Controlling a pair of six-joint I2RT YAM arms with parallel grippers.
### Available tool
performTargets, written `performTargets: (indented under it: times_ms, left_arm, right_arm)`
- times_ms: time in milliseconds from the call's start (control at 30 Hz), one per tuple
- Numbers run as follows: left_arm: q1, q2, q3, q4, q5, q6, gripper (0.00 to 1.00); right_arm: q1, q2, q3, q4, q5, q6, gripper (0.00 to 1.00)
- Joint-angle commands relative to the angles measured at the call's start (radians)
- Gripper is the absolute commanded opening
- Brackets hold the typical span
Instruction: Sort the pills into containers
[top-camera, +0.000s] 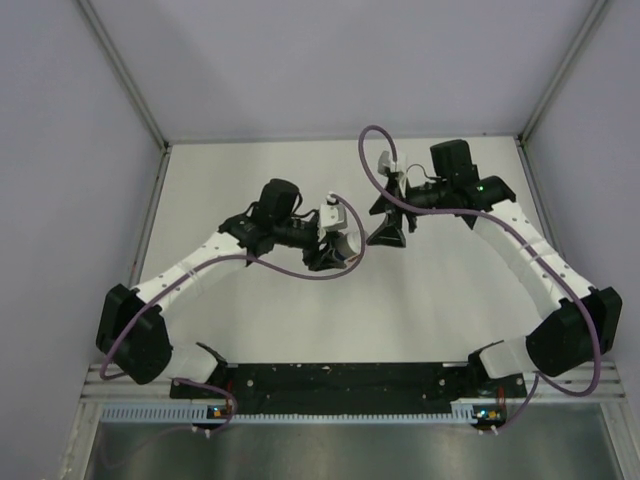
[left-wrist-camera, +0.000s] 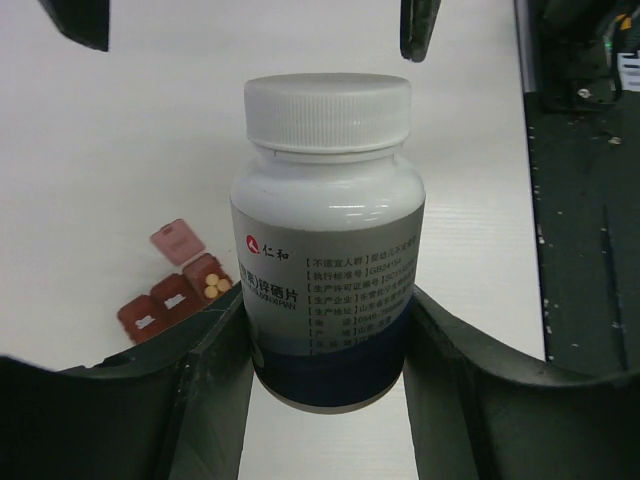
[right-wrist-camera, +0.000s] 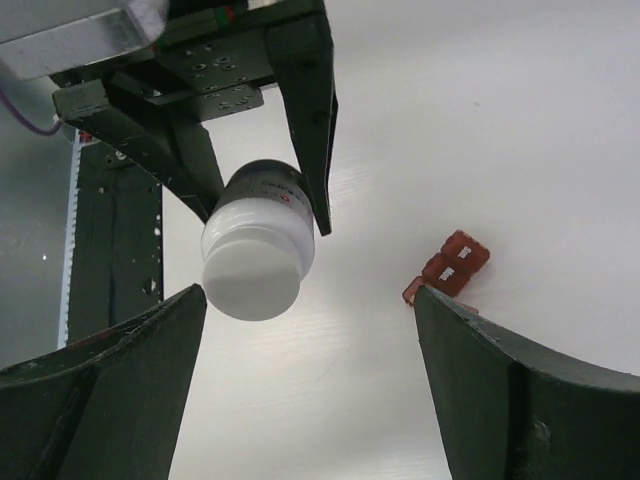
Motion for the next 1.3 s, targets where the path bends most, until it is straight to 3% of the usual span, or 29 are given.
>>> performTargets:
  times_ms: [0, 400, 767, 1067, 1267]
  left_arm:
    - [-0.002, 0.029, 0.067, -0.111, 0.179, 0.058, 0.00]
    - [0.000, 0.057, 0.101, -0.156, 0.217, 0.073, 0.00]
    - [0.000, 0.069, 0.111, -0.180, 0.236, 0.084, 0.00]
    - [0.000, 0.066, 0.099, -0.156, 0.216, 0.064, 0.00]
    - [0.000, 0.036, 0.047, -0.027, 0.075, 0.010, 0.00]
  right_arm:
    - [0.054, -0.058, 0.022, -0.037, 0.022, -0.125, 0.83]
    - [0.129, -0.087, -0.013, -0.059, 0.051, -0.162, 0.78]
    - [0.151, -0.083, -0.044, -0.059, 0.054, -0.171, 0.63]
    - [0.151, -0.069, -0.057, -0.056, 0.041, -0.134, 0.36]
    - [0.151, -0.015, -0.038, -0.016, 0.067, -0.001, 0.16]
